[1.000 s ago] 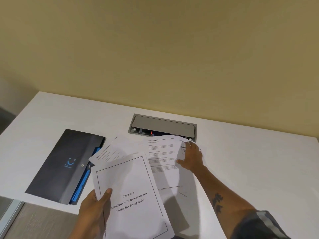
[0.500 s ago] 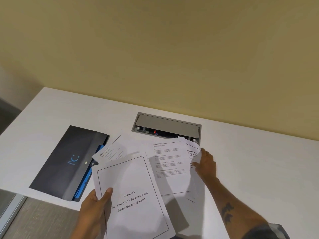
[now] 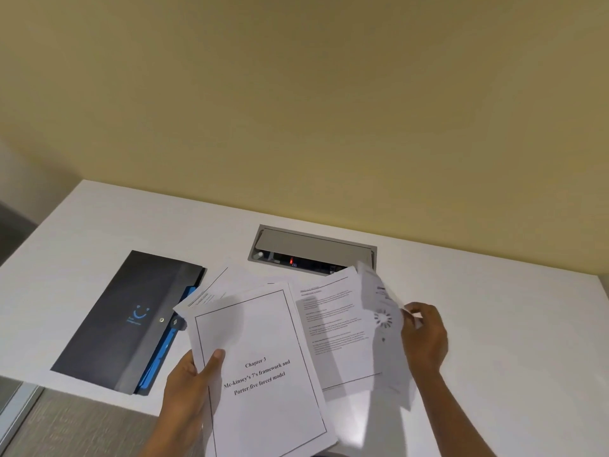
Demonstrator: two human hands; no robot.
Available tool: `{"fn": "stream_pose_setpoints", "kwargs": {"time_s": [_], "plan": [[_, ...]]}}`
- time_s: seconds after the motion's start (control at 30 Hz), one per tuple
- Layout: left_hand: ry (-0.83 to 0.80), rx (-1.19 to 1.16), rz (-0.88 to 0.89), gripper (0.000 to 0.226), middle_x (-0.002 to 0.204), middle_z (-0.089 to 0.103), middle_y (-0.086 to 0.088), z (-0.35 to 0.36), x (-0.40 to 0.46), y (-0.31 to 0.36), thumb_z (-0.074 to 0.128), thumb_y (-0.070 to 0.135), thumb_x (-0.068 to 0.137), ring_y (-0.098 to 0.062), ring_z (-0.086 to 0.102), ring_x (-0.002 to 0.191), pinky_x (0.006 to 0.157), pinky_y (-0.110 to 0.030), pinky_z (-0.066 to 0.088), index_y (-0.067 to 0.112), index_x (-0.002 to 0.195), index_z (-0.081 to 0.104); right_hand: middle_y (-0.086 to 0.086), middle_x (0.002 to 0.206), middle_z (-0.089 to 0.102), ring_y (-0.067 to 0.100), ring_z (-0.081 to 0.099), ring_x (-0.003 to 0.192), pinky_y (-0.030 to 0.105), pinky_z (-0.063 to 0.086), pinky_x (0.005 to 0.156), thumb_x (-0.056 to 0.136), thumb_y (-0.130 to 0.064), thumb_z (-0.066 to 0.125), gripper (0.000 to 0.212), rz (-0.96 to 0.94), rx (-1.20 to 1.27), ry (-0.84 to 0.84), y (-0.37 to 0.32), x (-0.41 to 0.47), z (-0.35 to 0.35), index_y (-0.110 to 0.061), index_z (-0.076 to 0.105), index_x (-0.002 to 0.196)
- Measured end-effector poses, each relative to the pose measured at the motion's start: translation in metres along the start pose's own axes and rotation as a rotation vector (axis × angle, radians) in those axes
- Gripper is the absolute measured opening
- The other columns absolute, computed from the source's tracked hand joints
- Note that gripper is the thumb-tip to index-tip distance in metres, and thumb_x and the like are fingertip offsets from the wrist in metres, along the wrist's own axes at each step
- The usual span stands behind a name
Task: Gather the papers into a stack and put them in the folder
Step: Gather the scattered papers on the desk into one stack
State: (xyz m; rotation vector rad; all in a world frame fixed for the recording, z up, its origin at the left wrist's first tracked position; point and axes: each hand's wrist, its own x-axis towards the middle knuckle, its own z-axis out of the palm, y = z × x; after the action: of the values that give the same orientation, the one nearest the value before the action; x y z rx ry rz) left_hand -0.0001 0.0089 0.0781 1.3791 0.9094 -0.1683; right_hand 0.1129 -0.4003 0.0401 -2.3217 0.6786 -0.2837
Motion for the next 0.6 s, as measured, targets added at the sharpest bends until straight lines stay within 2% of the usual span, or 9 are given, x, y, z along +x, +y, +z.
{"fn": "stream_pose_setpoints", "kwargs": {"time_s": [0.13, 0.27, 0.33, 0.4, 0.47, 0.53, 0.6], "plan": [[-0.046, -0.033, 0.045, 0.015, 0.109, 0.084, 0.0, 0.003, -0.001, 0.007, 0.074, 0.03, 0.096, -0.027, 0.082, 0.097, 0.091, -0.057, 0.062, 0.037, 0.109, 0.076, -0.001, 0.105, 0.078, 0.032, 0.072, 0.085, 0.028, 0.043, 0.072, 0.094, -0.014, 0.067, 0.025, -0.058, -0.071, 0.172, -0.003, 0.018, -0.04, -0.025, 0.065, 0.116], [-0.079, -0.069, 0.069, 0.016, 0.113, 0.083, -0.004, 0.004, 0.0, 0.017, 0.074, 0.028, 0.096, -0.03, 0.082, 0.098, 0.091, -0.058, 0.061, 0.036, 0.109, 0.077, 0.0, 0.113, 0.079, 0.031, 0.074, 0.095, 0.028, 0.044, 0.075, 0.1, -0.021, 0.064, 0.022, -0.15, -0.06, 0.318, -0.017, 0.034, -0.082, -0.023, 0.065, 0.122], [-0.098, -0.086, 0.08, 0.016, 0.114, 0.083, -0.004, 0.005, 0.001, 0.022, 0.074, 0.028, 0.095, -0.032, 0.081, 0.1, 0.092, -0.058, 0.061, 0.037, 0.108, 0.078, 0.0, 0.113, 0.078, 0.029, 0.073, 0.094, 0.025, 0.04, 0.074, 0.102, -0.021, 0.063, 0.02, -0.203, -0.037, 0.37, -0.026, 0.04, -0.098, -0.021, 0.065, 0.122], [-0.13, -0.098, 0.086, 0.019, 0.117, 0.082, -0.006, 0.007, 0.001, 0.027, 0.074, 0.029, 0.095, -0.034, 0.08, 0.103, 0.094, -0.06, 0.059, 0.035, 0.113, 0.077, -0.006, 0.105, 0.077, 0.02, 0.068, 0.087, 0.02, 0.038, 0.072, 0.102, -0.021, 0.061, 0.018, -0.237, 0.022, 0.341, -0.037, 0.043, -0.109, -0.024, 0.065, 0.12], [-0.16, -0.109, 0.091, 0.024, 0.118, 0.082, -0.006, 0.009, 0.0, 0.032, 0.074, 0.03, 0.095, -0.033, 0.08, 0.102, 0.093, -0.06, 0.06, 0.033, 0.118, 0.075, -0.02, 0.094, 0.07, 0.008, 0.061, 0.078, 0.011, 0.038, 0.067, 0.101, -0.019, 0.06, 0.017, -0.272, 0.117, 0.237, -0.049, 0.04, -0.113, -0.026, 0.064, 0.116], [-0.189, -0.113, 0.094, 0.028, 0.118, 0.082, -0.006, 0.014, -0.001, 0.038, 0.074, 0.028, 0.094, -0.033, 0.08, 0.102, 0.091, -0.059, 0.061, 0.03, 0.122, 0.073, -0.034, 0.093, 0.068, -0.005, 0.064, 0.081, -0.001, 0.04, 0.069, 0.1, -0.017, 0.063, 0.015, -0.342, 0.192, 0.114, -0.062, 0.031, -0.111, -0.027, 0.068, 0.11], [-0.228, -0.118, 0.097, 0.031, 0.118, 0.081, -0.007, 0.021, -0.004, 0.043, 0.073, 0.025, 0.094, -0.033, 0.08, 0.103, 0.09, -0.058, 0.062, 0.026, 0.126, 0.071, -0.034, 0.094, 0.071, -0.015, 0.065, 0.081, -0.003, 0.041, 0.07, 0.1, -0.016, 0.068, 0.018, -0.408, 0.236, -0.015, -0.076, 0.018, -0.103, -0.033, 0.069, 0.102]]}}
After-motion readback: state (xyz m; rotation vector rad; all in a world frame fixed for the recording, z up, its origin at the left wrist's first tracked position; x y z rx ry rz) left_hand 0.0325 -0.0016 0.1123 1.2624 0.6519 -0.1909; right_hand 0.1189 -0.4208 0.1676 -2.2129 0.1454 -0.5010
